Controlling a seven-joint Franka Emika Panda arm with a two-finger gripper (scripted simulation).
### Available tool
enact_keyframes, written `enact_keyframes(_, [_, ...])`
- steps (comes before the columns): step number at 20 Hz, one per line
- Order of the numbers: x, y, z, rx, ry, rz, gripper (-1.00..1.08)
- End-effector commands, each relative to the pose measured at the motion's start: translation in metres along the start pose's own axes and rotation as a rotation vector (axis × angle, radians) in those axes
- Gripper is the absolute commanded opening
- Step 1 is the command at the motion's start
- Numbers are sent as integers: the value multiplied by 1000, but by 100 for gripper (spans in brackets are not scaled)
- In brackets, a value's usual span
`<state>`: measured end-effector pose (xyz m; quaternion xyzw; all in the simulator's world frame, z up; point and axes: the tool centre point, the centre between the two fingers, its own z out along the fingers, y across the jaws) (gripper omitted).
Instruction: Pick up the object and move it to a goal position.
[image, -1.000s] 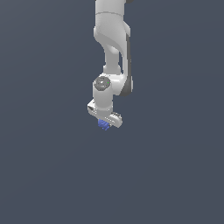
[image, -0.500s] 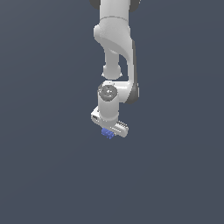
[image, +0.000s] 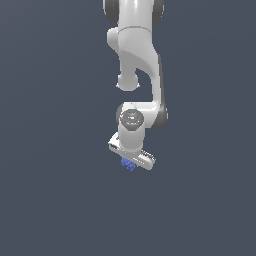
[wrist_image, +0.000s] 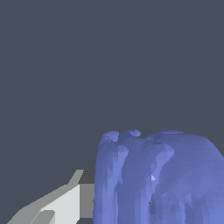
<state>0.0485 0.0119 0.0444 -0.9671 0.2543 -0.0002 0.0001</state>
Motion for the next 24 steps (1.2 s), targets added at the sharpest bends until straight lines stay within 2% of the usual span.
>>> enact_keyframes(1, [9, -12, 0, 0, 0, 0, -100])
enact_keyframes(12, [37, -46, -1, 0, 0, 1, -100])
enact_keyframes(24, [44, -54, -1, 0, 0, 1, -100])
